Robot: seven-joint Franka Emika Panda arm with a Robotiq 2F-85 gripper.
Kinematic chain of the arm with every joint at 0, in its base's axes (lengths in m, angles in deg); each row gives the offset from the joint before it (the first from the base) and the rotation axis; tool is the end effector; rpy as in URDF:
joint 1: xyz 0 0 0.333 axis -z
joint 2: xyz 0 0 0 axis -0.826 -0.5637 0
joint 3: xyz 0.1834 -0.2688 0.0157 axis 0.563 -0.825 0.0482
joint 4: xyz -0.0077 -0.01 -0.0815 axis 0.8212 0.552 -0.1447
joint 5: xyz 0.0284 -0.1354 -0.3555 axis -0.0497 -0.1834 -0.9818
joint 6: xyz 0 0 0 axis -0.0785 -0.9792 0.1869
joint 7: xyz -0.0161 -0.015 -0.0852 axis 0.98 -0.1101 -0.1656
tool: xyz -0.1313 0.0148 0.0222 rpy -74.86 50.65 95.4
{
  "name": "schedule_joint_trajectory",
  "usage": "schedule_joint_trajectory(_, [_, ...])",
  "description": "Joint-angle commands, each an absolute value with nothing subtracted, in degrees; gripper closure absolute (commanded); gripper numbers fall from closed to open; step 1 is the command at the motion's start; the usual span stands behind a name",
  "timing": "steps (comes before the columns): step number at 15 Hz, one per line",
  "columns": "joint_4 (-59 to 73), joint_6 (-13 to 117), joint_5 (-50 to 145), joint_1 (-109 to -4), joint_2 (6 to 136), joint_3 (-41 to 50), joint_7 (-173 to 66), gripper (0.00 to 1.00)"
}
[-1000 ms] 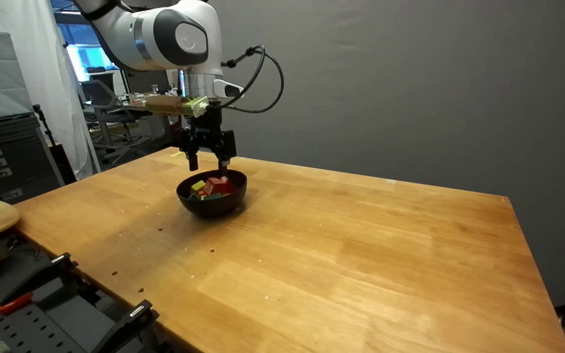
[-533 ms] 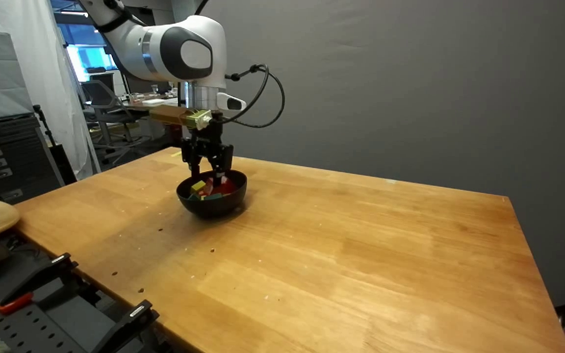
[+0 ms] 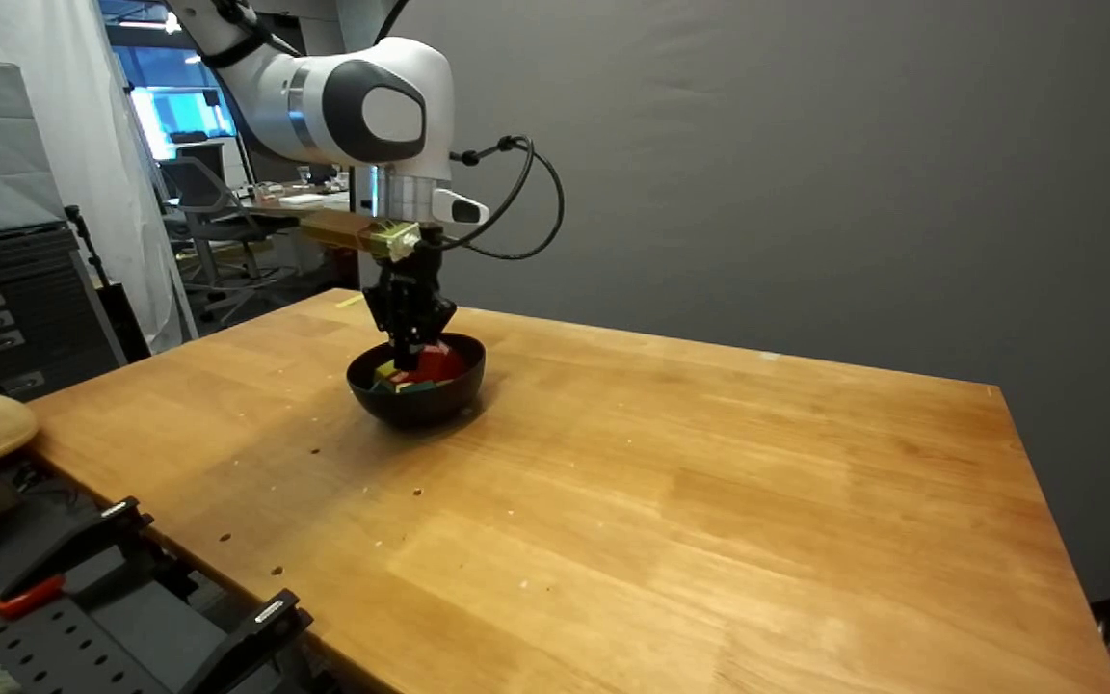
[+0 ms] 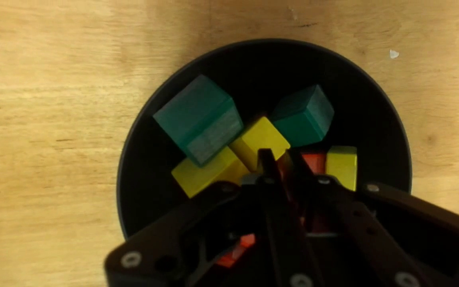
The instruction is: Remove all the objects in the black bowl and put them on the table
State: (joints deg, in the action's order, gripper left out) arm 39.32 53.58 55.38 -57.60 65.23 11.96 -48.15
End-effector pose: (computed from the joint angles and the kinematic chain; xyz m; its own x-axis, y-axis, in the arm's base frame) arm 0.5287 0.0546 0.1889 0.9796 0.0574 -0.1928 0.0444 -0.9965 -0.0711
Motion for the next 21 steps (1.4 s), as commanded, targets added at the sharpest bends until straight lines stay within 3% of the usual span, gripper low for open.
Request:
schedule_joint_trajectory(1, [40.2,48.6,53.6,-58.1,70.5,11.4,-48.6,0.95])
schedule_joint_trajectory(2, [40.1,47.9,52.9,-58.3,71.4,11.2,-49.0,0.91])
schedule_joint_trajectory(3, [39.5,46.7,52.2,-58.3,71.6,11.0,-49.8,0.70])
schedule_joint_trajectory(5, [38.3,44.6,52.8,-58.1,71.5,10.9,-50.6,0.63])
schedule_joint_trajectory(13, [32.0,43.4,55.3,-57.4,65.4,11.4,-48.6,0.01])
schedule_joint_trajectory(21, [26.4,42.9,56.4,-56.6,57.6,11.8,-48.0,0.00])
